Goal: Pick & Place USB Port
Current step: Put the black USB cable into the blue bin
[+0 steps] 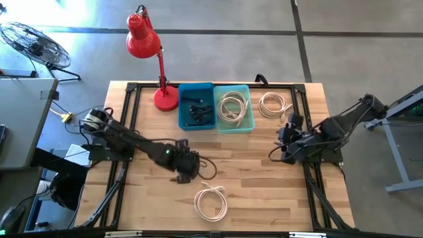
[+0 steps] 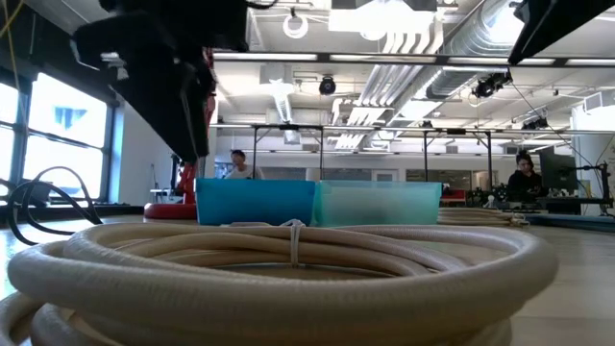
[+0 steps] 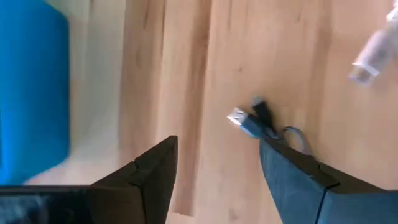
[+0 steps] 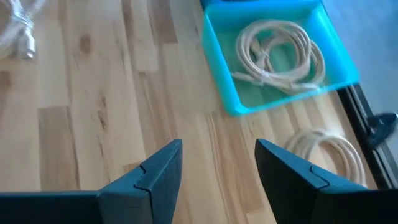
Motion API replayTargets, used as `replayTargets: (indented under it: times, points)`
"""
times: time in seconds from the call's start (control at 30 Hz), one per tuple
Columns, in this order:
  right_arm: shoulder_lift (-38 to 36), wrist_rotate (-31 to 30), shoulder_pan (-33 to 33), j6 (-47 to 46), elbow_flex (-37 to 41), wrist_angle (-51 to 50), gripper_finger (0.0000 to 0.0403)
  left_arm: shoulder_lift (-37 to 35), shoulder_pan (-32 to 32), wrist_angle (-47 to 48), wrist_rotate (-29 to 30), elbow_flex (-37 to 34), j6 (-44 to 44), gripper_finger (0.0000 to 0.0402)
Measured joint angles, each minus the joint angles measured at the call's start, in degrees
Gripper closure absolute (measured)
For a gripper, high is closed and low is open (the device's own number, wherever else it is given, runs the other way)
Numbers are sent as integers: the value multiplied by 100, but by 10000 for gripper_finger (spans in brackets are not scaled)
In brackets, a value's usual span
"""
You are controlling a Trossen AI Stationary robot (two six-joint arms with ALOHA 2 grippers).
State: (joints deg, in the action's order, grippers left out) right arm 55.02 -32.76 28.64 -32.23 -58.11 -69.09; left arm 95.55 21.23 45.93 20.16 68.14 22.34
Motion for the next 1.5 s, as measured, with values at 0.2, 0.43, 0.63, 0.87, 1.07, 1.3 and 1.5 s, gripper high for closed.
replayTargets:
  times: [0.2, 0.43, 0.63, 0.87, 1.07, 1.3, 1.5]
  points:
    - [-2, 130, 2, 557, 228, 909, 208, 193, 301, -66, -8, 2, 590, 181]
    - [3, 405, 2, 1059, 280, 1559, 208, 692, 282, -94, -794, 7, 1289, 181]
    - [4, 511, 2, 1161, 280, 1673, 208, 1148, 169, -222, -1476, 9, 1384, 181]
    - [7, 657, 2, 1133, 278, 1718, 208, 1311, 127, -173, -1613, 26, 1262, 184]
    - [9, 639, 2, 1131, 278, 1736, 208, 1331, 142, 26, -1357, 24, 833, 300]
    - [9, 637, 2, 1131, 278, 1738, 208, 1335, 139, 76, -1134, 13, 324, 371]
    - [9, 622, 2, 1131, 278, 1752, 208, 1225, 28, 93, -949, 13, -247, 372]
